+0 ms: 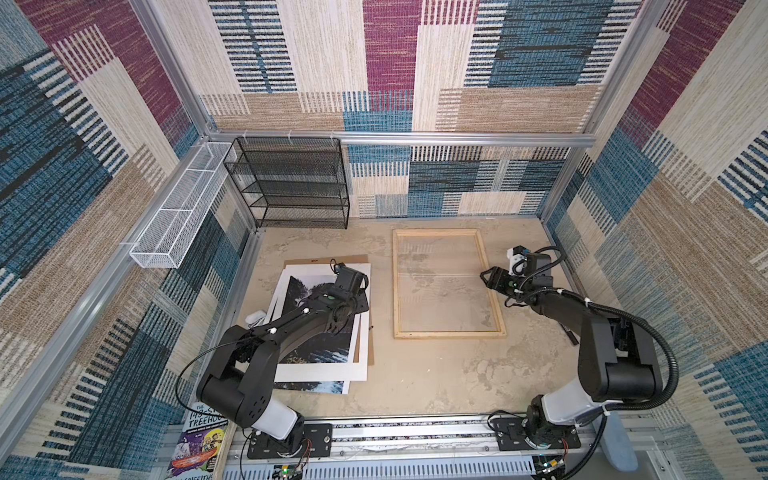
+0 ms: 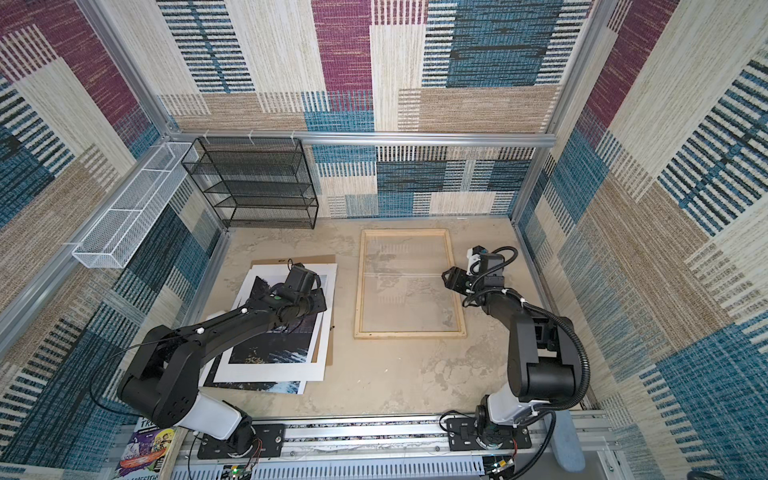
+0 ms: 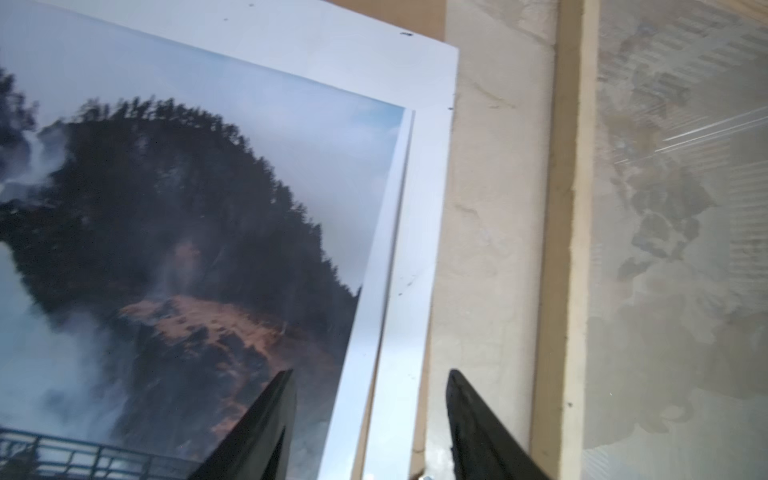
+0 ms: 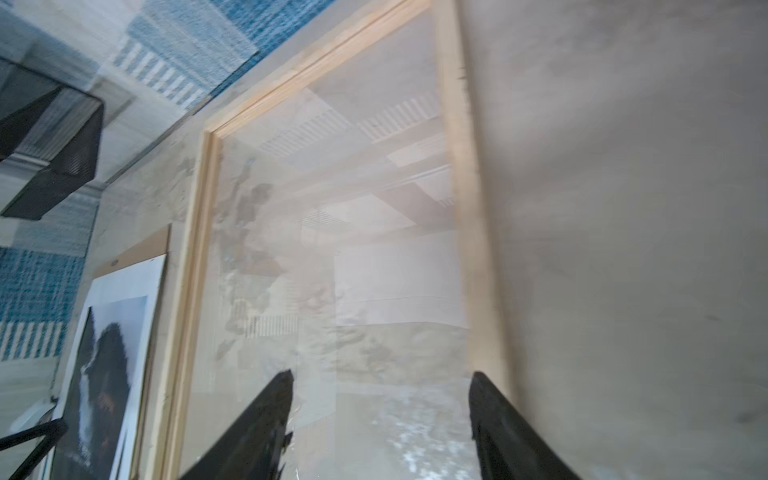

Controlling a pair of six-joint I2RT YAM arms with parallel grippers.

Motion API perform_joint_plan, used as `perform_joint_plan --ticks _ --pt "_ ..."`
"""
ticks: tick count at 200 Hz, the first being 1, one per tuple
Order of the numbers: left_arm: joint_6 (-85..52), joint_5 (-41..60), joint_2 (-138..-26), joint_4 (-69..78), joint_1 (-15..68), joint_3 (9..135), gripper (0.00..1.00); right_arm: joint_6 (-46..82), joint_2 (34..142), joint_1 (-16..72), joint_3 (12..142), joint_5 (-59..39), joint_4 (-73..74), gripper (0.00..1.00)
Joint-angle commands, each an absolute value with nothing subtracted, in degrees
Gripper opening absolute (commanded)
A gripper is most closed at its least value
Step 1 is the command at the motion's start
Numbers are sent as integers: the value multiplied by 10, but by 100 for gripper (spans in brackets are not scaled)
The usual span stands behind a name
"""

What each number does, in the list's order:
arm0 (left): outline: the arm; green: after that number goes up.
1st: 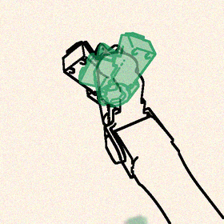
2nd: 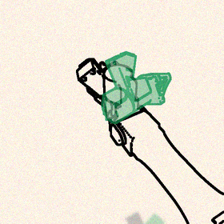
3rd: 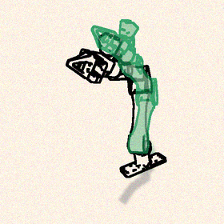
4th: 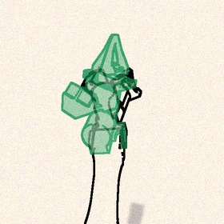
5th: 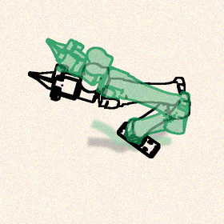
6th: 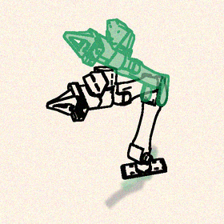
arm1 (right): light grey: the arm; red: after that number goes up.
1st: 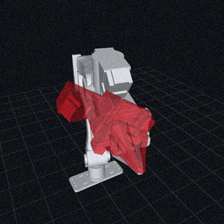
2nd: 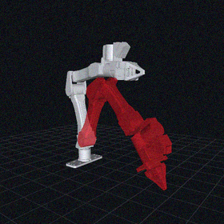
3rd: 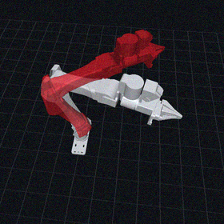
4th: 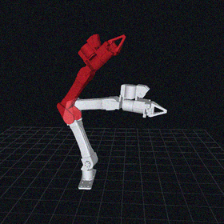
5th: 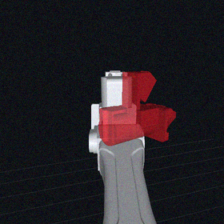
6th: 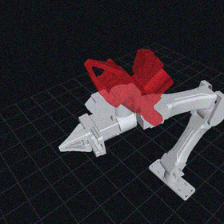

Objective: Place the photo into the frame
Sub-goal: 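Move the left gripper to the photo print edge while the right gripper reaches toward it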

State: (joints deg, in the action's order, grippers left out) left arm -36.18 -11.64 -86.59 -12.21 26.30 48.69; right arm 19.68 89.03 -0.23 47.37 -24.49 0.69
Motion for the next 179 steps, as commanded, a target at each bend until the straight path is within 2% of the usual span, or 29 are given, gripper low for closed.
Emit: perform_joint_plan --ticks 1,46,77,116,179 --pt "-377 -129 -849 -98 252 470 61 235 894 62 501 -261 49 71" --pt "-376 -123 -844 -103 237 454 61 287 1027 240 611 -294 91 70" --pt "-378 -103 -840 -86 229 436 61 298 1137 326 703 -298 77 68" --pt "-378 -81 -841 -66 227 419 60 304 1209 374 774 -282 48 66" --pt "-376 -31 -873 -32 226 420 58 313 1272 388 854 -252 1 61"
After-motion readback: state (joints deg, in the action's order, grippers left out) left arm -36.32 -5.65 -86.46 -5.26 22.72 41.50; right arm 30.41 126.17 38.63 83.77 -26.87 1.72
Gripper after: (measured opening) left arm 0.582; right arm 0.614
